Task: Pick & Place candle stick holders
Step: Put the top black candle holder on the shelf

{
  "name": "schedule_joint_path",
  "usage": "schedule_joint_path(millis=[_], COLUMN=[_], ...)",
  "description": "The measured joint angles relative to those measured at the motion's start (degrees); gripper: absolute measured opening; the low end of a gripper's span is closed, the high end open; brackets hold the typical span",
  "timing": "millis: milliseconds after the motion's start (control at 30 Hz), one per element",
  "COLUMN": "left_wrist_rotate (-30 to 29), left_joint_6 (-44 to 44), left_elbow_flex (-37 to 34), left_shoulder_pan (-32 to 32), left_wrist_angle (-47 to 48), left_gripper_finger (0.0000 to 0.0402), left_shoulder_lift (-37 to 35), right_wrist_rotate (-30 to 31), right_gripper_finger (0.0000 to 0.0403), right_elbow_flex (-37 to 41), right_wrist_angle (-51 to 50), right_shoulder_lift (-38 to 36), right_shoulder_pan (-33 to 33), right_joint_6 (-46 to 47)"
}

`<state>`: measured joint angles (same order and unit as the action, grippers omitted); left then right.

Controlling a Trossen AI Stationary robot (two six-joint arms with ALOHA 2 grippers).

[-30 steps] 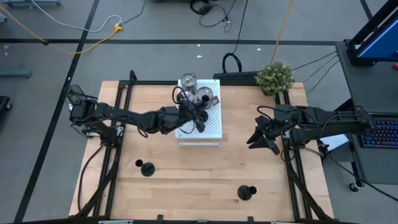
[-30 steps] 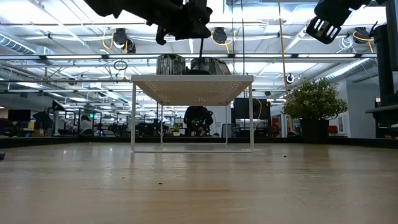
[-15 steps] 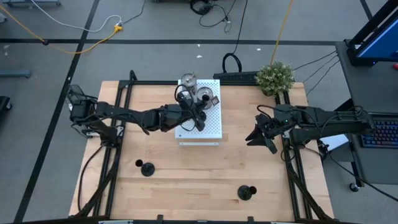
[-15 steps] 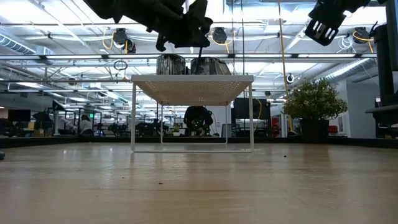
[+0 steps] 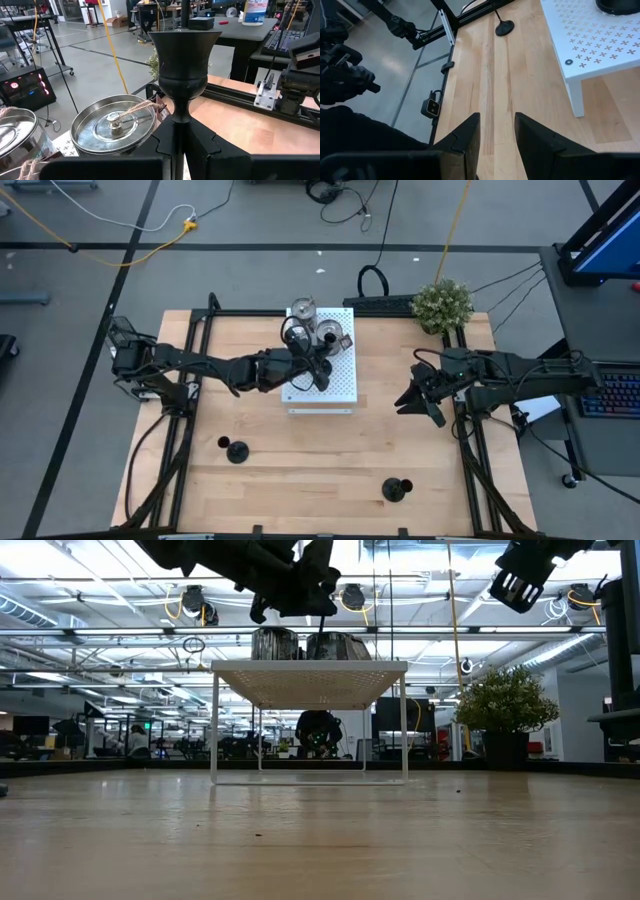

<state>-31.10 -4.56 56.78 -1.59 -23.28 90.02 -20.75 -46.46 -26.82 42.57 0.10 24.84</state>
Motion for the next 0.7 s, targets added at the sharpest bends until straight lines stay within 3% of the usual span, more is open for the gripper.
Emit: schedule_joint_path(millis=[233, 700], left_wrist_rotate=[-0.6, -9.0], left_joint_6=[-0.8, 0.0], left_elbow_flex=[0.0, 0.0], left_shoulder_pan=[0.7, 4.9], left_wrist_angle=[3.2, 6.5], left_gripper_finger=[0.0056, 0.0158], left_shoulder_lift=[0.1, -0.9], right_wrist_rotate=[0.0, -0.1], right_gripper_finger=[0.0111, 0.0111], right_elbow_flex=[0.0, 0.0], right_wrist_angle=[0.1, 0.5], right_shoulder_lift=[0.0, 0.0], right_shoulder_pan=[0.0, 0.0], right_joint_6=[0.0, 0.0])
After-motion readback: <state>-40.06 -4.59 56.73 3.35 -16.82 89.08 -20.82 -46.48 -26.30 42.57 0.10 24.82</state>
